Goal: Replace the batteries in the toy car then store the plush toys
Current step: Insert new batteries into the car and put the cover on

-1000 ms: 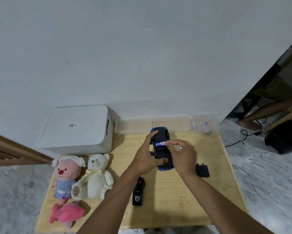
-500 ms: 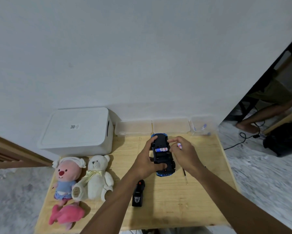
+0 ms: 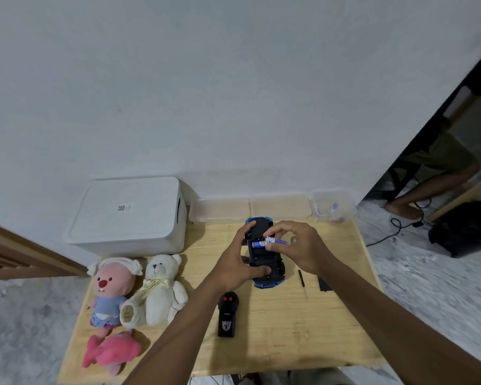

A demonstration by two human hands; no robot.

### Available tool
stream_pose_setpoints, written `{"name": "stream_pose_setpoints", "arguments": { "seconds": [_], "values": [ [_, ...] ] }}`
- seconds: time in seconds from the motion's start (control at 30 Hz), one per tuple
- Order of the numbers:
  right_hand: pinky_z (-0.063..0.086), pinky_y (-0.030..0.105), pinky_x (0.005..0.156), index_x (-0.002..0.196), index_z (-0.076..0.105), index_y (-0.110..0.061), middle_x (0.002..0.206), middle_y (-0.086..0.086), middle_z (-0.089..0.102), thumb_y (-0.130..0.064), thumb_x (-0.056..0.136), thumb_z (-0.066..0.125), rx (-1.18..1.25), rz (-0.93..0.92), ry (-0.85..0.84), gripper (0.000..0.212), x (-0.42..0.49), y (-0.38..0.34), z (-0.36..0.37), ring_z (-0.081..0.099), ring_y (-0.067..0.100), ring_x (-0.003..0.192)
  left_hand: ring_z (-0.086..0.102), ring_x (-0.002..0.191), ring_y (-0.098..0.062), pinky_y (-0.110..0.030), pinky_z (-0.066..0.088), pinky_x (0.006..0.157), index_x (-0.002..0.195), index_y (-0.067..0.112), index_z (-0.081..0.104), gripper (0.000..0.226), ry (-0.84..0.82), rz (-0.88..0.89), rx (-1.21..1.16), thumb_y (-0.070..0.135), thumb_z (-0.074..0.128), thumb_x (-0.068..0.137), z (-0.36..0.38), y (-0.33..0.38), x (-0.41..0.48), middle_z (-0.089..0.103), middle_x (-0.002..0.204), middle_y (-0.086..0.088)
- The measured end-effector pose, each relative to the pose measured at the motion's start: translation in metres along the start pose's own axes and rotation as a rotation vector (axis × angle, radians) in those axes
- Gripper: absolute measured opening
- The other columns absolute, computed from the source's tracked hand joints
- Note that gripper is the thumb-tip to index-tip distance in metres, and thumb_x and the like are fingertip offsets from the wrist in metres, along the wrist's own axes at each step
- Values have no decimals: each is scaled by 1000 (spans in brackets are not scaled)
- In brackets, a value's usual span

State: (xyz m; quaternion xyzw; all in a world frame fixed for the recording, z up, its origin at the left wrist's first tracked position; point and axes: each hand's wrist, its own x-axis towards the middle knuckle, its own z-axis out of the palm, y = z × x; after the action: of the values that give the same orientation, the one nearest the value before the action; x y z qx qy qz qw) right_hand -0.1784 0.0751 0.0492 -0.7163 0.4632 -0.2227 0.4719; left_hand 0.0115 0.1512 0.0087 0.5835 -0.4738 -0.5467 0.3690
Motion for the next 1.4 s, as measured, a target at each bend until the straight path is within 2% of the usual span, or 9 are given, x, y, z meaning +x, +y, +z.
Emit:
{"name": "stream_pose_setpoints", "arguments": {
  "seconds": [0.2,0.37,0.53,0.83,1.0,1.13,1.23,1.3,1.4],
  "values": [
    [40,6,69,99,68,-34,90,-16,75,-24,81,81,-148,-76,34,25,-5,-7,15,66,-6,87,75,96,-16,-43,62,90,150,50,33,101,-15,-6,3,8,88,75,-4,5,-4,52,140,10],
    [53,27,72,103,68,-37,101,-21,69,-31,84,75,-432,-273,68,21,-4,0,22,65,0,89,75,93,-15,-39,63,86,150,51,33,101,-20,-16,17,8,87,76,-5,7,-6,54,137,9],
    [53,30,58,108,70,-39,101,-17,69,-44,92,56,-637,-435,47,23,-3,6,26,68,7,83,73,94,-14,-39,63,89,150,51,33,102,-10,-23,23,9,89,75,-4,6,-8,55,135,7],
    [51,31,56,104,76,-40,87,-12,66,-39,91,66,-652,-393,32,17,-2,8,23,66,10,74,68,106,-16,-29,61,85,152,46,34,99,-8,9,32,5,86,78,1,12,-11,54,132,16],
    [43,27,46,97,76,-35,84,-12,63,-43,94,50,-690,-450,46,28,-9,11,22,62,13,60,71,102,-20,-31,63,83,151,49,34,101,-15,-7,30,6,87,77,2,11,-11,54,133,12],
    [41,25,49,98,77,-35,90,-13,63,-40,94,54,-708,-398,68,24,-12,11,22,64,13,64,69,105,-17,-28,61,85,152,46,33,100,-9,4,43,6,87,77,2,13,-10,55,133,14],
    [48,29,64,107,75,-41,98,-14,62,-42,94,62,-718,-192,5,19,-8,0,23,64,11,84,70,102,-11,-32,61,91,151,47,34,100,-2,18,60,7,87,76,3,11,-8,56,136,10],
    [50,29,73,108,74,-39,96,-14,62,-34,90,65,-576,-62,-16,21,-7,-7,20,60,8,87,69,105,-10,-37,61,94,151,46,34,101,2,29,61,6,87,75,3,11,-7,55,138,8],
    [45,13,66,117,62,-26,96,-1,59,-1,87,57,-190,39,-8,38,-9,-5,7,56,11,77,66,114,-19,-40,60,95,151,44,32,102,14,26,68,4,87,75,0,10,-4,53,139,7]
  ]
}}
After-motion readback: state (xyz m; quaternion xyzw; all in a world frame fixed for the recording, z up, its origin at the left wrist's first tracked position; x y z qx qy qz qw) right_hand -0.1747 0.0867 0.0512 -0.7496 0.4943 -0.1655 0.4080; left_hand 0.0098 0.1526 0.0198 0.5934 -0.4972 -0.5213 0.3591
